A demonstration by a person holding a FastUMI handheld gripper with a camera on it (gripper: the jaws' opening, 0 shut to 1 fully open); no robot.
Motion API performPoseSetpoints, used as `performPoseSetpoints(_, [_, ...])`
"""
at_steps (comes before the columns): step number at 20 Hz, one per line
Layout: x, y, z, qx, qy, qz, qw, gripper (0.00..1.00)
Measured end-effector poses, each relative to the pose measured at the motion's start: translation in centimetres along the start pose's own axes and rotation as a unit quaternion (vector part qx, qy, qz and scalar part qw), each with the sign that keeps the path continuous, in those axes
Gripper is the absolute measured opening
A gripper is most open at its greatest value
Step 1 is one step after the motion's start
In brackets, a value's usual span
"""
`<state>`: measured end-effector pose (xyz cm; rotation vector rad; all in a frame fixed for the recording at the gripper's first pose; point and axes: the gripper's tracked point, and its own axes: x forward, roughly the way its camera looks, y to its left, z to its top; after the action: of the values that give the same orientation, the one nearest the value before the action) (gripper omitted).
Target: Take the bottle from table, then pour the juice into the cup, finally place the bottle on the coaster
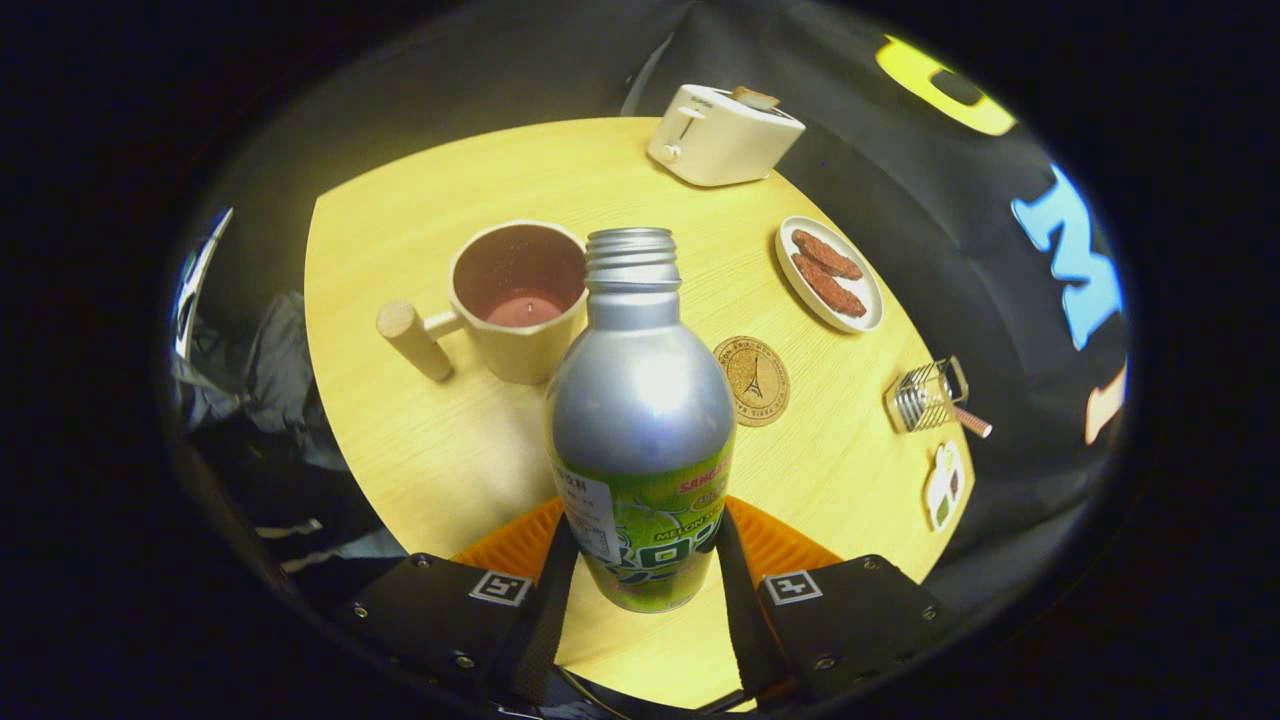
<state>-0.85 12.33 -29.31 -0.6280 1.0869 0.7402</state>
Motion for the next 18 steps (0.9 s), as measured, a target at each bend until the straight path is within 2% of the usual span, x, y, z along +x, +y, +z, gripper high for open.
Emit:
performPoseSetpoints(7, [0.1,0.5,2.0,0.11,-0.096,0.059,0.987,0.7])
performPoseSetpoints(14, [1.0,-1.3,4.0,0.181,-0.169,0.07,0.966,0.7])
performPoseSetpoints(18, [2.0,-2.8,5.4,0.196,-0.211,0.055,0.956,0.7])
